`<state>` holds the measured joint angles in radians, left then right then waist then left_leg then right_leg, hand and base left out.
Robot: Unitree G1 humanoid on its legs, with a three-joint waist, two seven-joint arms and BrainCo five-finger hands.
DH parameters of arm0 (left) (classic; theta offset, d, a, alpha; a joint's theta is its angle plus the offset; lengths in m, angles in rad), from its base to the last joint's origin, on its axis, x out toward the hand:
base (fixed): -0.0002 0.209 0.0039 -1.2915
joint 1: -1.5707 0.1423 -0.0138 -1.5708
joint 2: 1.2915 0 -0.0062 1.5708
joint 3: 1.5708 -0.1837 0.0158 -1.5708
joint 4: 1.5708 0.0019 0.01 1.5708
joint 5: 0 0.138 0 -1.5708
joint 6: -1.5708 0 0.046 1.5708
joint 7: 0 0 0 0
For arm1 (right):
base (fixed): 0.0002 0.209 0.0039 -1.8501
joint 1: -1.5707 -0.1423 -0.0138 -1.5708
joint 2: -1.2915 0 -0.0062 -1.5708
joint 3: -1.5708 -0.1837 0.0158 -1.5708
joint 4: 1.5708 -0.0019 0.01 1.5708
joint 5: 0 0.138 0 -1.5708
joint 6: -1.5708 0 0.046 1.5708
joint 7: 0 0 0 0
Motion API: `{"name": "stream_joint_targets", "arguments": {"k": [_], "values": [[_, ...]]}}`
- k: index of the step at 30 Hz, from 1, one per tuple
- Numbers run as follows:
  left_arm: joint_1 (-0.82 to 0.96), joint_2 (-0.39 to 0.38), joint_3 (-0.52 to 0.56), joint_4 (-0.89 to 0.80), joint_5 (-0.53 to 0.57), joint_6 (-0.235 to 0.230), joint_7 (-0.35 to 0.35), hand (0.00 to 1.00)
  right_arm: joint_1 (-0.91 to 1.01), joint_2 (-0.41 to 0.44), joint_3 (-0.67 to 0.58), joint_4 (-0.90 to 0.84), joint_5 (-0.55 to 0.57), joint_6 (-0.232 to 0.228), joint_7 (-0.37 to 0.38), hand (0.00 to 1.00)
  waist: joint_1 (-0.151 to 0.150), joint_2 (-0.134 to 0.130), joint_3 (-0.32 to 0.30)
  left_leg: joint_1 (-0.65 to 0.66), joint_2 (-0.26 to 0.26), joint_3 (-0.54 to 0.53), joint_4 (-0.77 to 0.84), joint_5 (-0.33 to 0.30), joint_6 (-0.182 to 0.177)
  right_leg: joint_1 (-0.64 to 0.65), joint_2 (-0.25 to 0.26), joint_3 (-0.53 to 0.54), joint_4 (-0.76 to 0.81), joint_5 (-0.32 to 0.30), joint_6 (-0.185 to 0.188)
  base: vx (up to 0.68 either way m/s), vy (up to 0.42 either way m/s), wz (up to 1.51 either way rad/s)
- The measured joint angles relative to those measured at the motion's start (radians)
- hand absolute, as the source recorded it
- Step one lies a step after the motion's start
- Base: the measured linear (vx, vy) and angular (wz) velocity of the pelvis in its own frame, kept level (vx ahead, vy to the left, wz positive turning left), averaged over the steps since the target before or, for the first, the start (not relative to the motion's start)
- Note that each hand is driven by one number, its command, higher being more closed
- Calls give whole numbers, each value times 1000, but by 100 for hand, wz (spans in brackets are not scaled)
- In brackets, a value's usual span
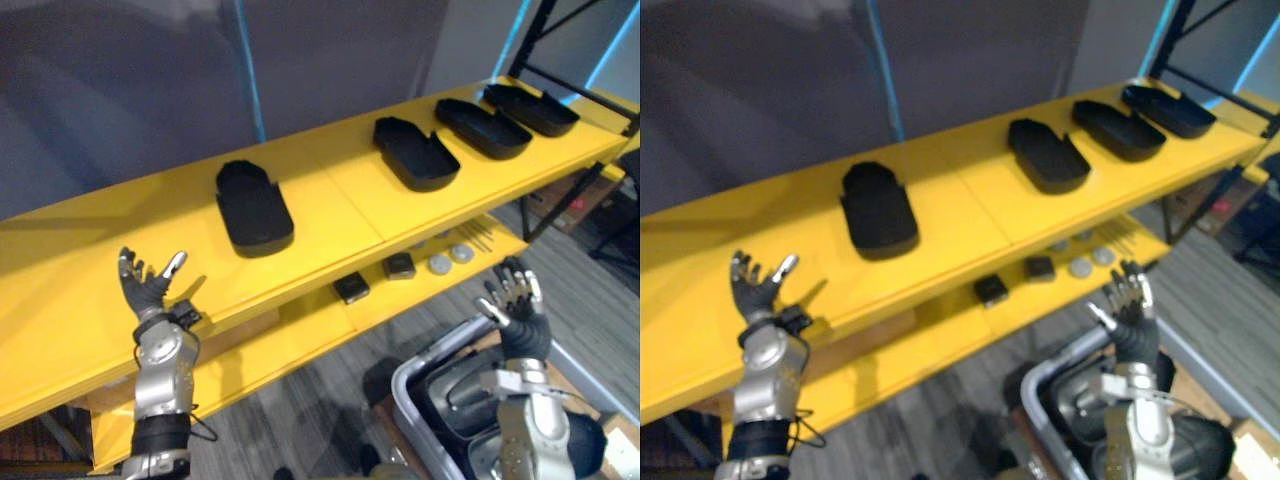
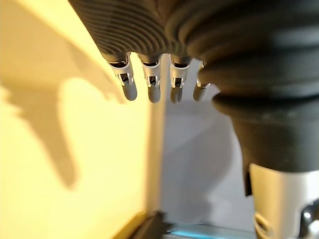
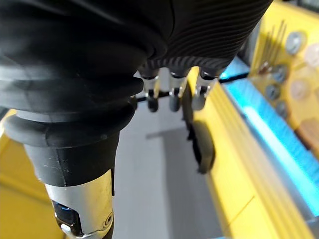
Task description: Walk over and take plastic housings, then place them on the shelf
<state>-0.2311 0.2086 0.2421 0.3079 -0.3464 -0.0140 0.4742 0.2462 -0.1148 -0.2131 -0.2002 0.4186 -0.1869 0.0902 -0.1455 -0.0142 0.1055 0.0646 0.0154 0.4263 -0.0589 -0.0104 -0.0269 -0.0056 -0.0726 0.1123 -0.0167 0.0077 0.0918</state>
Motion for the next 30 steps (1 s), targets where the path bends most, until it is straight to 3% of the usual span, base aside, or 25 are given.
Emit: {"name": "stream_joint_targets", "arguments": {"k": [6, 10, 16, 22, 30], "values": [[-129, 84, -22, 163, -49, -31, 27, 0, -17, -11, 11, 57, 0, 0, 0, 0, -26, 1, 13, -15, -1, 24, 2, 0, 0, -37, -4, 30, 7, 6, 0, -32, 5, -15], [-233, 145, -26, 225, -46, -41, 26, 0, -27, -29, 26, 56, 0, 0, -5, 0, -38, -25, 53, -50, 3, 48, 36, -10, 3, -71, -6, 57, 7, 25, 4, -51, 6, -16], [-318, 205, -26, 280, -53, -42, 33, 0, -27, -45, 23, 55, 2, 0, -5, 0, -72, -32, 77, -85, 8, 55, 98, -44, 11, -84, -11, 88, 5, 44, 12, -8, 17, -13], [-447, 277, -28, 336, -165, -51, -11, 0, -27, -47, 40, 53, 22, 0, -5, 0, -90, -37, 112, -159, 34, 59, 215, -100, 19, -118, -10, 108, 7, 63, 18, -52, 12, -7], [-509, 290, -76, 351, -206, -51, -67, 0, -27, -60, 90, 50, 22, 0, -16, 0, -92, -46, 162, -225, 70, 55, 334, -149, 24, -136, 1, 113, 5, 75, 14, -56, -3, -2]]}}
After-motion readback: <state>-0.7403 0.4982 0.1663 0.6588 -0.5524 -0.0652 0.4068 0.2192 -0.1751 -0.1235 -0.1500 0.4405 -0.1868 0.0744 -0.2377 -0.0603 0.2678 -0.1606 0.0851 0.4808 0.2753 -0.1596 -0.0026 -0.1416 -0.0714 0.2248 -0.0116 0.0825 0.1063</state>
